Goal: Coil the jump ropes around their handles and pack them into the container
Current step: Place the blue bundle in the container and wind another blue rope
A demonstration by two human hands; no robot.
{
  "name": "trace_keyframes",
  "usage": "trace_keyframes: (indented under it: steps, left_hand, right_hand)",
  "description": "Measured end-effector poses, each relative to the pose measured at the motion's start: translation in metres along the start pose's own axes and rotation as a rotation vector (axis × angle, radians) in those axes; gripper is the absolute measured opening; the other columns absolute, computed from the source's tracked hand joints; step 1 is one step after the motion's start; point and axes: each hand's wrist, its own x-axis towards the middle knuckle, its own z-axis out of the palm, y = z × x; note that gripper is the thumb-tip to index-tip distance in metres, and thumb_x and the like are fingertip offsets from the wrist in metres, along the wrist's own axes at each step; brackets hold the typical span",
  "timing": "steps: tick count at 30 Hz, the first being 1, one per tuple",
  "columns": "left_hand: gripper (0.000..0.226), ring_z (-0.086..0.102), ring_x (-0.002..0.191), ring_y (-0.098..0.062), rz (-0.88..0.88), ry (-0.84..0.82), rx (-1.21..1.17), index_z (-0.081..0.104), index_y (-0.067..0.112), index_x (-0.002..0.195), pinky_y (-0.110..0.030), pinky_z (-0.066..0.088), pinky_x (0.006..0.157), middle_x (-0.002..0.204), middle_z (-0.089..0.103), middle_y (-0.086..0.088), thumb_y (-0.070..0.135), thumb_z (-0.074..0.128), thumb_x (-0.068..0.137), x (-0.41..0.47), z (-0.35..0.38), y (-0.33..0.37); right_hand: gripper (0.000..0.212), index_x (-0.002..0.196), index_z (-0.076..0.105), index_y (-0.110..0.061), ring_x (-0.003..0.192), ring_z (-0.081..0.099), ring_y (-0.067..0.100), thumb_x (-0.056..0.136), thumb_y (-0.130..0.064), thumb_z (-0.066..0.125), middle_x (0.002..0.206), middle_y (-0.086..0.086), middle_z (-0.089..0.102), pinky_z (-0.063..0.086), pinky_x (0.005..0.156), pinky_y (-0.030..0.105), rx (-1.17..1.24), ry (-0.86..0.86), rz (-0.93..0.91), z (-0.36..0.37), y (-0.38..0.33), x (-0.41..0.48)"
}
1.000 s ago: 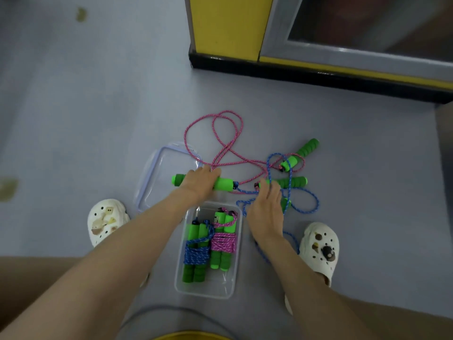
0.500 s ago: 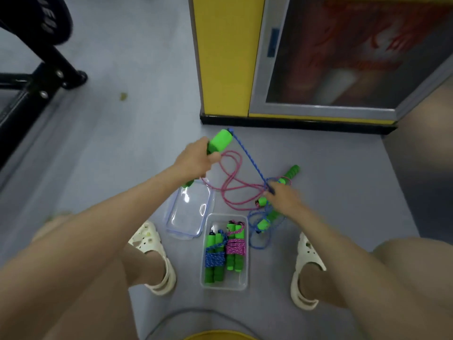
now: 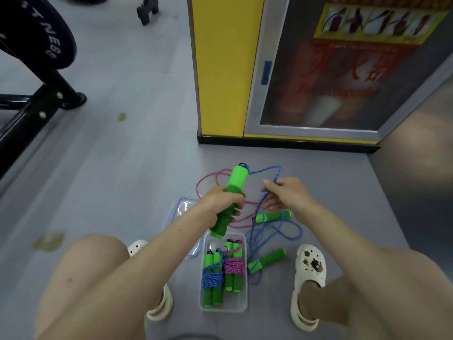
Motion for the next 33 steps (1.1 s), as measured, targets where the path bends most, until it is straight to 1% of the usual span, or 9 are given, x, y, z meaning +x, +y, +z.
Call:
trace_keyframes:
  steps: [4,10,15,18,20,24,27,31,33]
  left_hand:
    - [0.027,0.063,0.068,-0.019,-0.03,-0.129,0.027,0.063,0.007,0.108,-0.027,0.052,0.059,0.085,0.065,-0.009,0.0,0.063,0.082,0.005,0.01,0.002]
    - [0.005,0.05,0.046,-0.013,0.025,0.091,0.012,0.06,0.009,0.084,-0.019,0.041,0.047,0.061,0.066,-0.006,0.008,0.065,0.084,0.021,0.009,0.005]
    - [0.006,0.06,0.054,-0.01,0.125,0.175,-0.059,0.058,0.009,0.082,-0.015,0.045,0.049,0.059,0.068,-0.003,0.01,0.061,0.086,0.024,0.004,0.014]
    - [0.014,0.055,0.046,-0.016,0.135,0.083,-0.251,0.055,0.006,0.074,-0.022,0.051,0.05,0.054,0.058,-0.007,0.006,0.058,0.088,0.022,0.005,0.019]
    - [0.019,0.045,0.041,-0.015,0.124,0.048,-0.354,0.052,0.009,0.07,-0.023,0.048,0.047,0.052,0.049,-0.005,0.007,0.057,0.088,0.021,0.004,0.022]
    - [0.022,0.039,0.037,-0.011,0.054,0.02,-0.459,0.049,0.014,0.068,-0.021,0.039,0.045,0.048,0.045,0.0,0.012,0.055,0.089,0.022,-0.005,0.031]
    - [0.021,0.038,0.036,-0.009,0.04,0.019,-0.513,0.047,0.014,0.069,-0.017,0.037,0.041,0.048,0.045,0.001,0.012,0.053,0.09,0.022,-0.014,0.034]
    - [0.021,0.039,0.037,-0.009,0.007,-0.067,-0.564,0.048,0.013,0.07,-0.018,0.039,0.041,0.05,0.044,0.001,0.012,0.053,0.09,0.02,-0.01,0.033]
    - [0.021,0.041,0.038,-0.01,-0.025,-0.136,-0.553,0.05,0.013,0.07,-0.019,0.041,0.042,0.051,0.045,0.001,0.013,0.053,0.09,0.02,-0.001,0.03]
  right_hand:
    - [0.025,0.092,0.062,0.003,0.059,0.071,0.02,0.097,-0.02,0.053,0.067,0.016,0.071,0.059,0.057,0.026,0.165,-0.095,0.06,0.005,-0.008,0.005]
    - [0.029,0.077,0.063,-0.006,0.058,0.061,0.012,0.098,-0.02,0.05,0.067,0.009,0.063,0.052,0.057,0.021,0.118,-0.068,0.016,0.016,-0.021,0.025]
    - [0.023,0.111,0.064,-0.001,0.08,0.057,0.016,0.092,-0.006,0.051,0.094,0.009,0.062,0.045,0.065,0.021,-0.285,-0.231,0.045,0.021,-0.006,0.03]
    - [0.051,0.135,0.048,-0.015,0.117,0.05,0.017,0.086,-0.009,0.061,0.131,0.004,0.052,0.043,0.096,0.028,-0.427,-0.414,-0.009,0.033,0.011,0.025]
    - [0.049,0.133,0.05,-0.023,0.125,0.045,0.016,0.087,-0.016,0.063,0.138,0.002,0.046,0.038,0.101,0.028,-0.411,-0.504,0.017,0.035,0.018,0.021]
    - [0.018,0.104,0.066,-0.024,0.118,0.048,0.012,0.086,-0.028,0.066,0.123,-0.003,0.055,0.039,0.1,0.03,-0.503,-0.572,-0.009,0.023,0.03,0.018]
    - [0.039,0.122,0.051,-0.022,0.12,0.042,0.008,0.086,-0.028,0.066,0.123,-0.007,0.045,0.04,0.093,0.02,-0.46,-0.539,0.007,0.019,0.036,0.018]
    - [0.07,0.141,0.03,-0.028,0.138,0.029,0.008,0.083,-0.03,0.07,0.148,-0.005,0.034,0.033,0.111,0.032,-0.292,-0.512,-0.033,0.028,0.039,0.018]
    - [0.07,0.142,0.033,-0.033,0.134,0.033,0.004,0.082,-0.03,0.069,0.146,-0.01,0.038,0.033,0.11,0.03,-0.288,-0.565,-0.067,0.036,0.034,0.017]
